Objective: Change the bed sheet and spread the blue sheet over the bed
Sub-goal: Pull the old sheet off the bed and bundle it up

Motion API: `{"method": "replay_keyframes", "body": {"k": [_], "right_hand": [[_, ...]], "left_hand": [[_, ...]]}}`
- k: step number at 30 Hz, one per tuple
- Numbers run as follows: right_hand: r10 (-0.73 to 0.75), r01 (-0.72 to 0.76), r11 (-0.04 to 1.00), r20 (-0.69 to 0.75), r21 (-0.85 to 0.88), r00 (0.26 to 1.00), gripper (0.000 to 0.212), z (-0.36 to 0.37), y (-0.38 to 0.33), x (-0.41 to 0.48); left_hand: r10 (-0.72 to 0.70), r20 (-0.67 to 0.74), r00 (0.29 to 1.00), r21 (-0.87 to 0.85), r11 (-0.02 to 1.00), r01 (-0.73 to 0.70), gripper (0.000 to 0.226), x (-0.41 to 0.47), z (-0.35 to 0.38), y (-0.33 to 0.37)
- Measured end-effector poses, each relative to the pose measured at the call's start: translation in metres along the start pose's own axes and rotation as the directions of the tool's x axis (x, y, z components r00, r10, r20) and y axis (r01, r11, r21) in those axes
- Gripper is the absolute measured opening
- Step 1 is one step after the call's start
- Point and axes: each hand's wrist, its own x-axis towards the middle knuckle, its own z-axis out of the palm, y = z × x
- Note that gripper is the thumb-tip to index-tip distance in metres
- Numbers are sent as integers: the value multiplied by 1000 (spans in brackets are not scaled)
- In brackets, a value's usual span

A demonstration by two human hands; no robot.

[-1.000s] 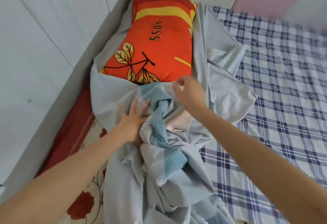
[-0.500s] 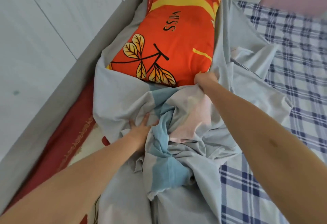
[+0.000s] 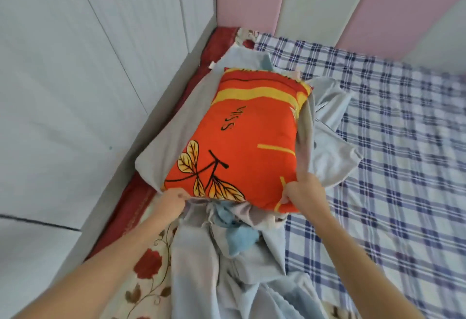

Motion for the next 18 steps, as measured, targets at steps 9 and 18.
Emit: {"method": "replay_keyframes", "body": {"k": [9,18], "right_hand": [[-62,94,954,-122,284,991,21,-171,-47,-108],[-77,510,736,-694,445,716,28,-374,-15,-168]], "left_hand": [[-259,521,814,-794,205,573,67,-161,-27,118],[255,720,645,-638,610,470,100,-281,27,317]]}}
